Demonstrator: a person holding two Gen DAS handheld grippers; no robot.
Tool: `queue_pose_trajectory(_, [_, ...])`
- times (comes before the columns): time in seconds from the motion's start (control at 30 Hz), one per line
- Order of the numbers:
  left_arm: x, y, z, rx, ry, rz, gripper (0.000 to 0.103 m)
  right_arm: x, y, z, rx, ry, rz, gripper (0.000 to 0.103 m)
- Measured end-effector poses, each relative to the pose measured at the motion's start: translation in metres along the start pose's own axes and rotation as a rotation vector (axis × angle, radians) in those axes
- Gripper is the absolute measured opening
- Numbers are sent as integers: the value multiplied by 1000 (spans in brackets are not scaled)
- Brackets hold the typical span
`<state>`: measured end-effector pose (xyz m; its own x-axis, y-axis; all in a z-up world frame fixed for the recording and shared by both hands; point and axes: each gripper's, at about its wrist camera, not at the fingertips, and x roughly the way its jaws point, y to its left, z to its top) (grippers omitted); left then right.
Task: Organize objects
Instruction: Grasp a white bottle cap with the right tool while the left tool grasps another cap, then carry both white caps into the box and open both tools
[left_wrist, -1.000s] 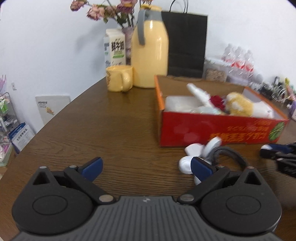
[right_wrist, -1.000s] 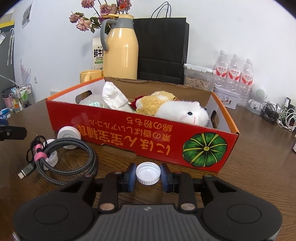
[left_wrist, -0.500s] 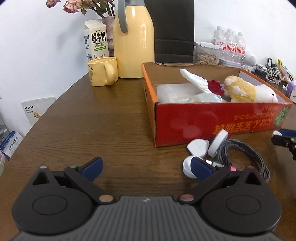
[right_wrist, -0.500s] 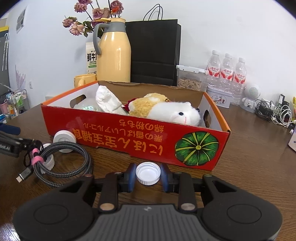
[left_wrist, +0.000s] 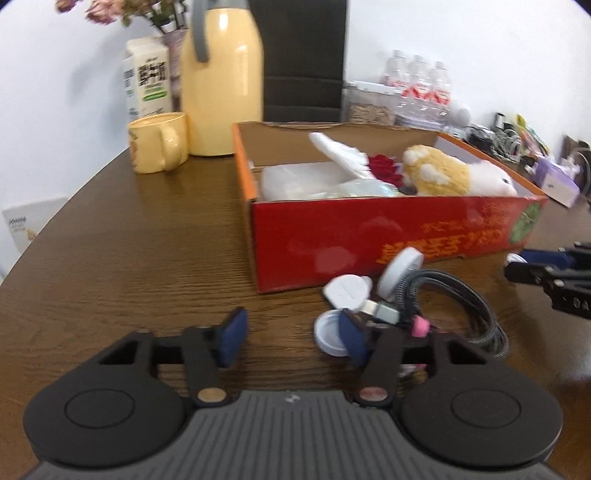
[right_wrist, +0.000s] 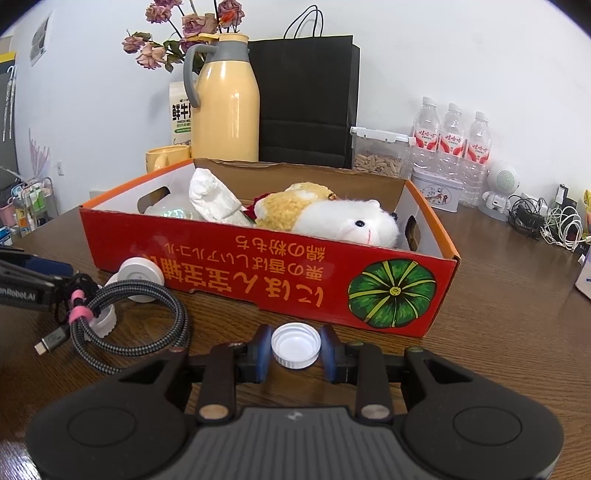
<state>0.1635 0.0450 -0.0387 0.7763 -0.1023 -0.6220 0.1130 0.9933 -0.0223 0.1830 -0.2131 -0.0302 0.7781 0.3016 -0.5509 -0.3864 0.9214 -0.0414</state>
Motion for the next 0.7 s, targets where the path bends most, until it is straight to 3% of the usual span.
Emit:
queue_pose_trajectory(0.03, [-1,-1,-1,6,-4,-12,30,0,0,0,0,0,-1,27])
queue_pose_trajectory(0.1, [-3,-5,-3,12,-11,-21,19,0,0,0,1,-1,-2,27])
queue_pose_trajectory(0.2, [-6,-13,-6,26,-24,18,16,0,-1,0,3,-3,-6,27])
queue_pose_trajectory(0.27, [-8,-20,-10,51,-36,36,8,-1,-1,0,5,-5,-10,27])
queue_pose_trajectory(0.4, [-17,-28,-16,63,-62,67,5,-3,-1,-1,8,-9,-14,27])
queue_pose_trajectory(0.7, [-38,-14,-18,-26,-121,98,5,-7,0,-3,15,-22,-21,27])
